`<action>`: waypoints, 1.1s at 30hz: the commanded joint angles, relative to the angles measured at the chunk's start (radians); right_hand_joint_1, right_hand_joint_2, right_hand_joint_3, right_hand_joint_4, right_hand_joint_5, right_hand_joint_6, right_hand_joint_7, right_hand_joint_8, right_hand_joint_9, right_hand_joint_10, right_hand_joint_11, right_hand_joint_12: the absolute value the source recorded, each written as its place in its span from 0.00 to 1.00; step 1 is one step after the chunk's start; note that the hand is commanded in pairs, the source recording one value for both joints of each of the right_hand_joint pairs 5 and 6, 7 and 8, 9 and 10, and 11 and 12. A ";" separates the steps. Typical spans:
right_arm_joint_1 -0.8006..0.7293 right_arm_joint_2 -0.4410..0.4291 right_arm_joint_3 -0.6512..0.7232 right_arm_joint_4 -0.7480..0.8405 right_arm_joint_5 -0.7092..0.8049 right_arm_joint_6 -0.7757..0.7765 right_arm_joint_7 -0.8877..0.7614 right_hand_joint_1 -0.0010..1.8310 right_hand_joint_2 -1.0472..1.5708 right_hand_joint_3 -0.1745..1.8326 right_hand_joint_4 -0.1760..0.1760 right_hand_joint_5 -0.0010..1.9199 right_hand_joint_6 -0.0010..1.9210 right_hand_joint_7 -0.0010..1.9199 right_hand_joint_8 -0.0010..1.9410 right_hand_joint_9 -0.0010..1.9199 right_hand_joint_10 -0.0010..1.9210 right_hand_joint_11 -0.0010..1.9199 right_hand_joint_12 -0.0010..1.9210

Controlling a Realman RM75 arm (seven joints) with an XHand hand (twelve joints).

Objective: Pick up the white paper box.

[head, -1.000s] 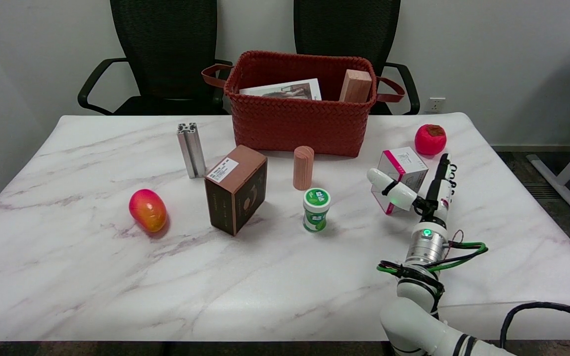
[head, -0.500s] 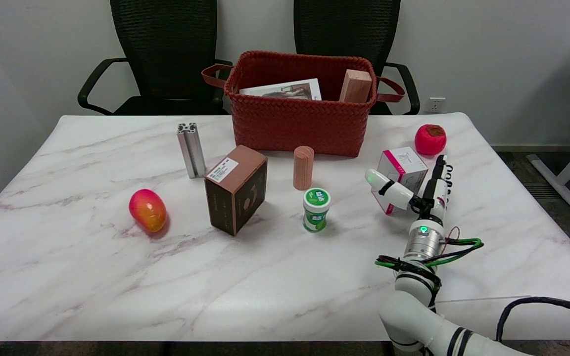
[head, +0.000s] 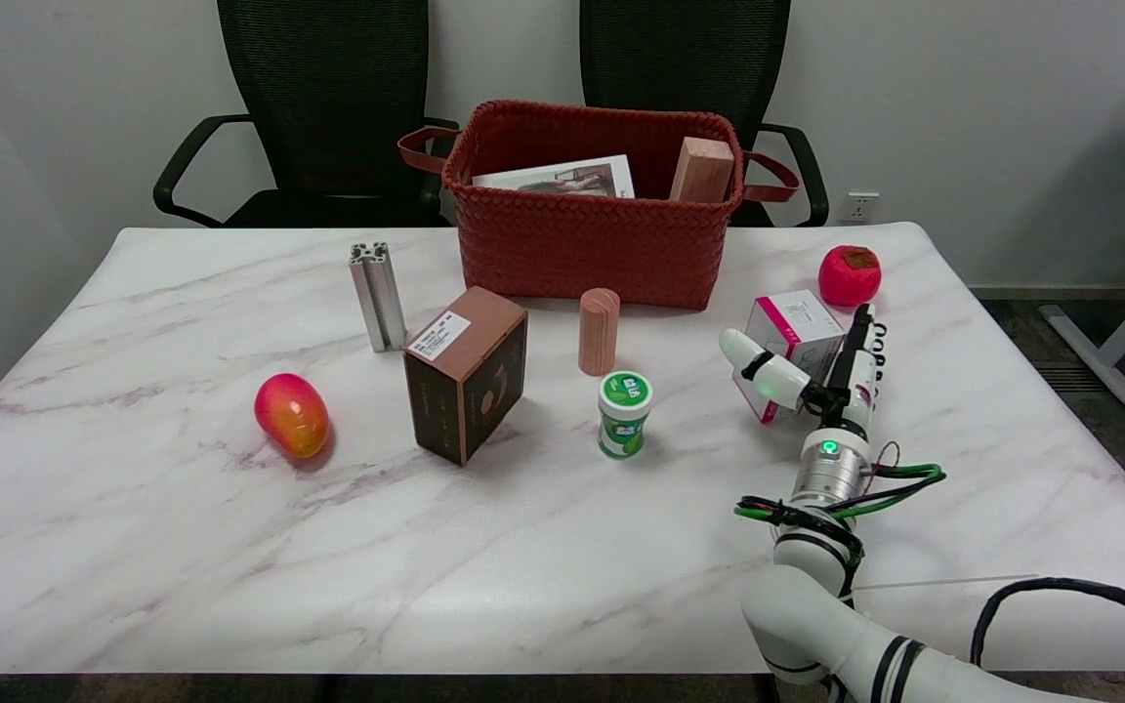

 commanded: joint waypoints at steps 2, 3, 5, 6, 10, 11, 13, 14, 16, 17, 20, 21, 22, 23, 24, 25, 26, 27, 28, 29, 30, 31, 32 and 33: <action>0.016 -0.011 -0.024 -0.037 -0.004 -0.007 0.104 0.60 0.53 0.22 0.50 0.00 0.00 0.00 0.00 0.05 0.05 0.00 0.00; 0.016 -0.011 -0.024 -0.038 -0.004 -0.007 0.109 0.60 0.53 0.22 0.50 0.00 0.00 0.01 0.01 0.06 0.06 0.00 0.00; 0.016 -0.011 -0.025 -0.040 -0.004 -0.007 0.110 0.60 0.54 0.21 0.50 0.00 0.00 0.03 0.02 0.07 0.07 0.00 0.00; 0.016 -0.011 -0.026 -0.040 -0.004 -0.007 0.115 0.60 0.54 0.21 0.50 0.00 0.00 0.03 0.03 0.07 0.07 0.01 0.01; 0.015 -0.011 -0.026 -0.040 -0.004 -0.007 0.117 0.61 0.56 0.21 0.50 0.00 0.00 0.12 0.12 0.14 0.14 0.06 0.06; 0.016 -0.011 -0.026 -0.040 -0.004 -0.006 0.118 0.61 0.57 0.21 0.50 0.00 0.00 0.16 0.15 0.16 0.16 0.08 0.08; 0.016 -0.011 -0.026 -0.040 -0.004 -0.005 0.118 0.61 0.57 0.21 0.50 0.00 0.00 0.22 0.22 0.20 0.20 0.12 0.12; 0.016 -0.011 -0.026 -0.040 -0.004 -0.005 0.118 0.61 0.58 0.21 0.50 0.00 0.00 0.26 0.25 0.23 0.23 0.15 0.15; 0.016 -0.011 -0.026 -0.040 -0.004 -0.005 0.119 0.61 0.58 0.22 0.50 0.00 0.00 0.32 0.31 0.27 0.27 0.18 0.18; 0.016 -0.011 -0.026 -0.040 -0.004 -0.005 0.121 0.61 0.58 0.22 0.50 0.02 0.02 0.35 0.35 0.29 0.29 0.20 0.20; 0.016 -0.011 -0.026 -0.043 -0.006 -0.007 0.150 0.61 0.59 0.22 0.50 0.14 0.14 0.42 0.41 0.34 0.34 0.23 0.23; 0.016 -0.011 -0.026 -0.047 -0.011 -0.007 0.155 0.61 0.59 0.22 0.50 0.19 0.19 0.44 0.43 0.36 0.36 0.24 0.24; 0.016 -0.011 -0.026 -0.048 -0.014 -0.007 0.155 0.61 0.59 0.22 0.50 0.29 0.29 0.48 0.47 0.38 0.38 0.26 0.26; 0.016 -0.011 -0.027 -0.049 -0.015 -0.006 0.156 0.61 0.59 0.22 0.50 0.38 0.38 0.51 0.50 0.40 0.40 0.27 0.27; 0.015 -0.011 -0.028 -0.049 -0.015 -0.004 0.156 0.62 0.60 0.22 0.50 0.45 0.45 0.55 0.55 0.43 0.43 0.29 0.29; 0.015 -0.012 -0.028 -0.049 -0.015 -0.003 0.156 0.62 0.60 0.22 0.50 0.50 0.50 0.59 0.58 0.45 0.45 0.31 0.31; 0.015 -0.012 -0.028 -0.049 -0.015 0.000 0.156 0.62 0.61 0.22 0.50 0.55 0.55 0.61 0.61 0.47 0.47 0.33 0.33; 0.015 -0.012 -0.028 -0.049 -0.015 0.001 0.156 0.61 0.61 0.22 0.50 0.60 0.60 0.63 0.62 0.48 0.48 0.34 0.34; 0.014 -0.012 -0.028 -0.049 -0.015 0.001 0.156 0.63 0.61 0.22 0.50 0.63 0.63 0.64 0.64 0.48 0.48 0.34 0.34; 0.014 -0.012 -0.028 -0.049 -0.015 0.001 0.156 0.63 0.61 0.23 0.50 0.67 0.67 0.65 0.65 0.49 0.49 0.35 0.35; 0.014 -0.012 -0.028 -0.049 -0.015 0.001 0.156 0.63 0.62 0.23 0.50 0.70 0.70 0.66 0.66 0.50 0.50 0.35 0.35; 0.014 -0.012 -0.028 -0.049 -0.017 0.001 0.156 0.63 0.62 0.23 0.50 0.71 0.71 0.67 0.66 0.50 0.50 0.36 0.36; 0.014 -0.012 -0.028 -0.049 -0.018 0.001 0.156 0.63 0.62 0.23 0.50 0.73 0.73 0.68 0.67 0.51 0.51 0.36 0.36; 0.014 -0.012 -0.028 -0.049 -0.018 0.001 0.156 0.63 0.63 0.23 0.50 0.75 0.75 0.70 0.69 0.53 0.53 0.38 0.38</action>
